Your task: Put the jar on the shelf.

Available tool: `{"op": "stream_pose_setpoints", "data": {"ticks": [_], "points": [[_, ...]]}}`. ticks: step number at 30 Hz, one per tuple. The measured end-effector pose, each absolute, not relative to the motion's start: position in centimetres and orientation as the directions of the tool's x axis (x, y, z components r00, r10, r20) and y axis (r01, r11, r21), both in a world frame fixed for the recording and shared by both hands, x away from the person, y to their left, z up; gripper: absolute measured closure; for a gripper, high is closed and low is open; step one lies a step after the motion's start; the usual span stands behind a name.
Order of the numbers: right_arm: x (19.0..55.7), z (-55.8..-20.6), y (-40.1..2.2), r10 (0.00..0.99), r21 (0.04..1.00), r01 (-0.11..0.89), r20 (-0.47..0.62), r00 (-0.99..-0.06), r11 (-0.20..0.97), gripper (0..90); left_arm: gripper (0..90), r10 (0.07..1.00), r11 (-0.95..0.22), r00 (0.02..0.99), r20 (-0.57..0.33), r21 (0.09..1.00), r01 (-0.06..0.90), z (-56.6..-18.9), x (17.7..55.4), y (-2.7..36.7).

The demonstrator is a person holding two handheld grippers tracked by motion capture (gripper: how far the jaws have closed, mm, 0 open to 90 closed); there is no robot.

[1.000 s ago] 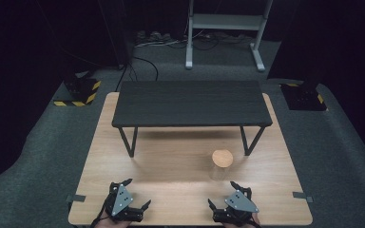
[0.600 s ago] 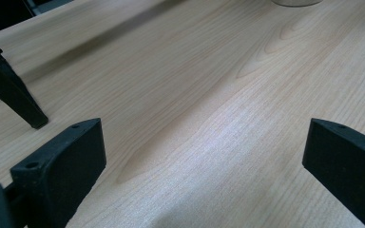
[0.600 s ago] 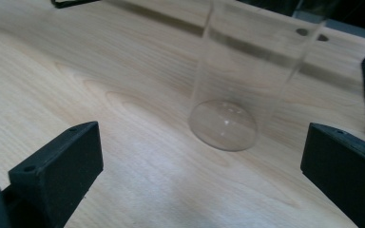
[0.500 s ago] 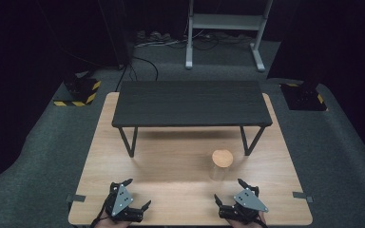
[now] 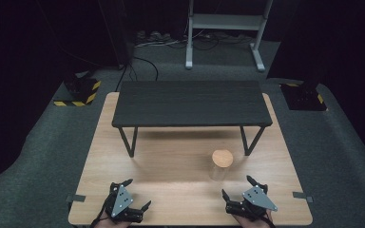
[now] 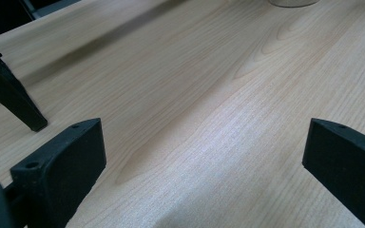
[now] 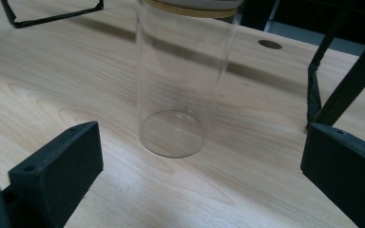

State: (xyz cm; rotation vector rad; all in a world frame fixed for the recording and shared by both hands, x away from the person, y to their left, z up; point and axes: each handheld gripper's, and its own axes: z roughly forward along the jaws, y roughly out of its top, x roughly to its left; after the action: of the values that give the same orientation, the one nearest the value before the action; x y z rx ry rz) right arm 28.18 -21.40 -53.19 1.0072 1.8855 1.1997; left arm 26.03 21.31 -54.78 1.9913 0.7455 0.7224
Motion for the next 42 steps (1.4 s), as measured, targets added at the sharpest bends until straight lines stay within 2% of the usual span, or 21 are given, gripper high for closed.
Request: {"op": "stream_pose_setpoints", "data": {"ticks": [8, 31, 42], "points": [[28.9, -52.8, -21.3, 0.882, 0.931, 0.290, -0.065, -0.466, 0.221, 0.0, 1.0, 0.735, -0.437, 0.648, 0.197, 0.869, 0.232, -54.8, 26.1, 21.4], [31.4, -52.5, -18.7, 0.871, 0.932, 0.288, -0.055, -0.488, 0.220, 0.0, 1.0, 0.737, -0.431, 0.648, 0.192, 0.872, 0.231, -54.8, 26.0, 21.5], [33.2, -52.9, -18.1, 0.875, 0.947, 0.270, -0.024, -0.484, 0.176, 0.0, 1.0, 0.743, -0.421, 0.644, 0.183, 0.875, 0.237, -54.8, 26.1, 21.5]]}}
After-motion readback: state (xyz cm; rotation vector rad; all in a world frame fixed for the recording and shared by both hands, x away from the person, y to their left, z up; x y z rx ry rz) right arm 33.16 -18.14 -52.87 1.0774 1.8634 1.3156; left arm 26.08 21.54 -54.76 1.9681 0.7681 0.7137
